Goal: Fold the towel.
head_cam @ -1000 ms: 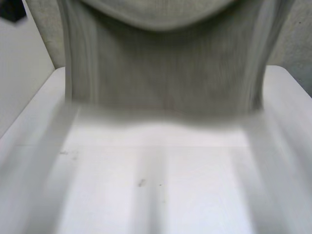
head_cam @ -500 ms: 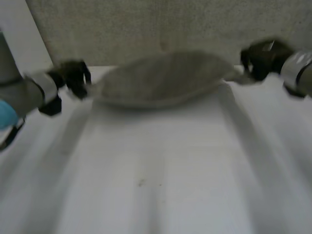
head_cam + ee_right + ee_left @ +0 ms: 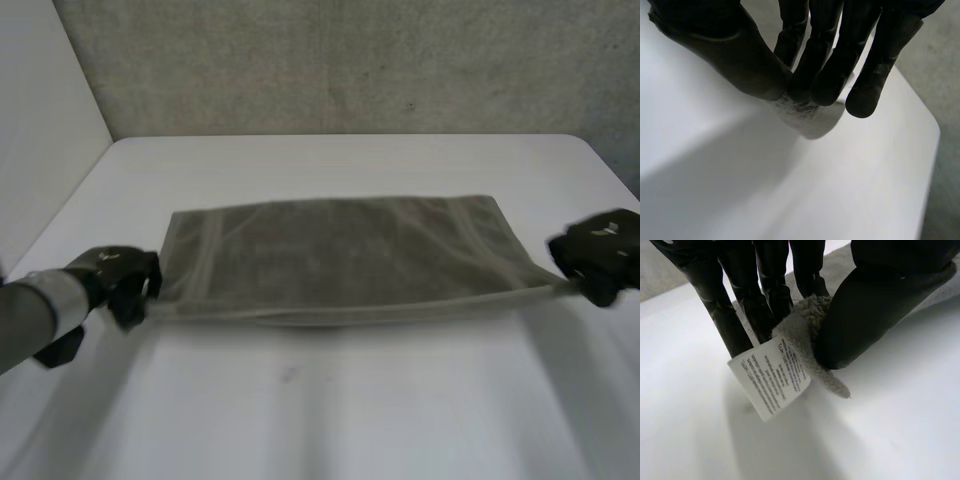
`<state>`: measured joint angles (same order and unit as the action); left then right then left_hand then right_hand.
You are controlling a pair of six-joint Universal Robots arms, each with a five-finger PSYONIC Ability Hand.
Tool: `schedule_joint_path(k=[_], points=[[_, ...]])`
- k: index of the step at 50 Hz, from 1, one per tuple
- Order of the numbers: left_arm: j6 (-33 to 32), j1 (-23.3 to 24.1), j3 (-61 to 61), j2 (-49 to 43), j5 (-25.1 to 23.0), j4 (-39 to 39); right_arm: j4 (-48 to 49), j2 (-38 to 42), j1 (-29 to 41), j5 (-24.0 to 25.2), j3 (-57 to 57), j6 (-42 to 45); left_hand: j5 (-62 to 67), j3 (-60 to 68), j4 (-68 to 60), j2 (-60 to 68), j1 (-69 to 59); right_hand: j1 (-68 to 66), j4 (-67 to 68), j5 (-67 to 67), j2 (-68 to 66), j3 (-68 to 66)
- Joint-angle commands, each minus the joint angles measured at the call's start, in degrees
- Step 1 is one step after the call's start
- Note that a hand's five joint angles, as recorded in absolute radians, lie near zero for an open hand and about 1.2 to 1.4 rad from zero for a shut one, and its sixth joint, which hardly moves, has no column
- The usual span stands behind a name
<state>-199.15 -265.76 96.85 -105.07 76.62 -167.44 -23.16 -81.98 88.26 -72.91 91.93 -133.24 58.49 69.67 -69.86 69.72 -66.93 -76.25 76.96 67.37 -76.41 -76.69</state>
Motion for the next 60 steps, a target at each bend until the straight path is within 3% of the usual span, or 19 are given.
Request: schedule_joint_path(k=[1,8,14,16,19,21,27,35,43,60], points=[[-8.3,-1.9,7.8,14.4,-3.0,12.1,-10.3,-11.3,-9.9,1.3,5.4,16.9,11.5,10.3,-10.1,10.3,-13.1,-3.8,3.0,2.6,-3.6,-3.3],[-10.0,-2.1,6.9,14.6,-4.3,9.8,-6.0,-10.1,-10.0,6.2,4.5,13.3,11.5,10.3,-10.1,10.3,-13.1,-3.8,3.0,2.6,-3.6,-3.3],[-8.2,2.1,-1.8,2.1,-3.4,5.4,4.8,2.9,-8.3,6.5,-1.7,3.7,11.5,10.3,-10.1,10.3,-13.1,-3.8,3.0,2.6,-3.6,-3.3],[-6.0,5.1,-8.3,-5.5,-3.2,5.4,7.5,9.4,-2.9,4.3,-6.7,0.3,11.5,10.3,-10.1,10.3,-13.1,-3.8,3.0,2.6,-3.6,-3.3],[-4.8,6.1,-11.8,-9.0,-2.9,5.4,8.1,13.4,-0.2,2.6,-9.8,-0.7,11.5,10.3,-10.1,10.3,-13.1,-3.8,3.0,2.6,-3.6,-3.3],[-3.1,7.5,-18.4,-15.5,-1.0,5.4,9.4,20.1,3.0,-1.9,-16.0,-1.9,11.5,10.3,-10.1,10.3,-13.1,-3.8,3.0,2.6,-3.6,-3.3],[-1.5,10.3,-33.5,-26.3,5.5,6.1,14.4,30.5,6.4,-6.8,-26.6,-4.6,11.5,10.3,-10.1,10.3,-13.1,-3.8,3.0,2.6,-3.6,-3.3],[0.5,10.8,-49.1,-36.5,9.1,10.7,15.9,39.2,9.9,-10.1,-37.5,-5.1,11.5,10.3,-10.1,10.3,-13.1,-3.8,3.0,2.6,-3.6,-3.3],[0.4,10.9,-58.9,-43.5,9.3,16.2,15.9,44.3,10.4,-13.1,-46.0,-4.7,11.5,10.3,-10.1,10.3,-13.1,-3.8,3.0,2.6,-3.6,-3.3],[0.4,10.9,-66.0,-46.9,11.5,16.4,15.8,50.4,11.8,-13.7,-54.7,-4.6,11.5,10.3,-10.1,10.3,-13.1,-3.8,3.0,2.6,-3.6,-3.3]])
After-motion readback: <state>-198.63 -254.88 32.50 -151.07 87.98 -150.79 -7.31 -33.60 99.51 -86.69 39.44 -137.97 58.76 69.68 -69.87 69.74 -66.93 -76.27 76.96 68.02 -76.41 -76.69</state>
